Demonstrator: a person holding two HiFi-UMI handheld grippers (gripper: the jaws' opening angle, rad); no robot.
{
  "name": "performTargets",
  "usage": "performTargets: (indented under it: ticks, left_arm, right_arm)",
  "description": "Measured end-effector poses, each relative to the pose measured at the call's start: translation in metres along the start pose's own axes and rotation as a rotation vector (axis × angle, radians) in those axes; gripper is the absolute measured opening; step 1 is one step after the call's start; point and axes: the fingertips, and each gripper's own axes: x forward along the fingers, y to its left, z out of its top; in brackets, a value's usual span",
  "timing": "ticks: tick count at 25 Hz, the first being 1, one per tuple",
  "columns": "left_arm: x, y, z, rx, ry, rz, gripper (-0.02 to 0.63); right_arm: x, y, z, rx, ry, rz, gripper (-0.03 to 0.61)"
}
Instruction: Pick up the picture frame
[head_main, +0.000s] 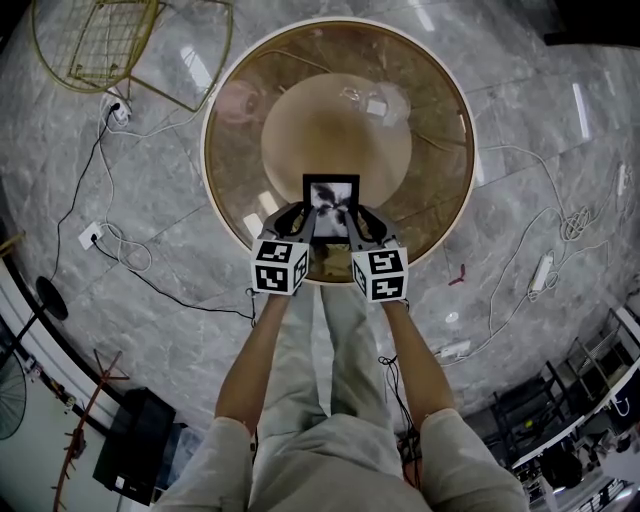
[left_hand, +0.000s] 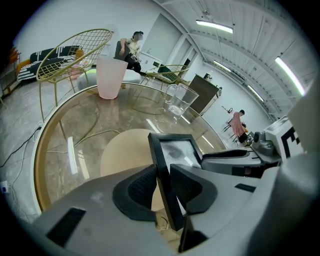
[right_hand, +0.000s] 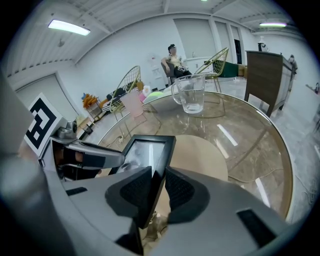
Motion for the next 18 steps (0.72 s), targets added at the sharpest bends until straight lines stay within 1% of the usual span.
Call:
performTargets:
  ticks: [8, 18]
  left_arm:
    - [-0.014, -0.010, 0.015, 0.014, -0.039, 0.000, 0.081]
    - [-0.048, -0.032, 0.054, 0.045, -0.106, 0.002, 0.081]
  right_arm:
    - [-0.017, 0.002, 0.014, -0.010, -0.044, -0.018, 0.083]
    - [-0.056, 0.009, 0.055, -0.038, -0.130, -0.042, 0.080]
